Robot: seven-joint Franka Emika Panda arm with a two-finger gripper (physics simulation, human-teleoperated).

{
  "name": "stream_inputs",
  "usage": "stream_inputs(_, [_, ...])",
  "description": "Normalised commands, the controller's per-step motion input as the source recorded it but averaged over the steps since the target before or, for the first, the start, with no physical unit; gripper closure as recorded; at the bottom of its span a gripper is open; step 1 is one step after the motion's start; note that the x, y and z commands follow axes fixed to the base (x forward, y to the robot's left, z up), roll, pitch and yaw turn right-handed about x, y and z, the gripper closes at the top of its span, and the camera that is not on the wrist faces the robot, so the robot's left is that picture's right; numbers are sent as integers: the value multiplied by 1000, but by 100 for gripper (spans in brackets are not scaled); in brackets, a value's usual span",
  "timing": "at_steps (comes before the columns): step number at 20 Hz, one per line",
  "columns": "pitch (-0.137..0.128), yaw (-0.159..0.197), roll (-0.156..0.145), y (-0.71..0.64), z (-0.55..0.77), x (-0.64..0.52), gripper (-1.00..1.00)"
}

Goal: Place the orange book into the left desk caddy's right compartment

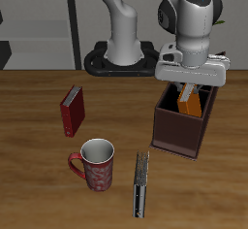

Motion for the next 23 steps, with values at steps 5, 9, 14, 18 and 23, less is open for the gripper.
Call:
stream_inputs(5, [47, 2, 4, -62, -322, 38, 100])
stream_inputs(9, [49, 3, 13, -52, -254, 40, 100])
stream_inputs(14, [44, 4, 15, -6, -143, 56, -100])
stream_inputs(18, [42, -24, 10, -66, -37, 57, -100])
stream_inputs(23, [-2, 11, 17, -106, 20, -41, -100])
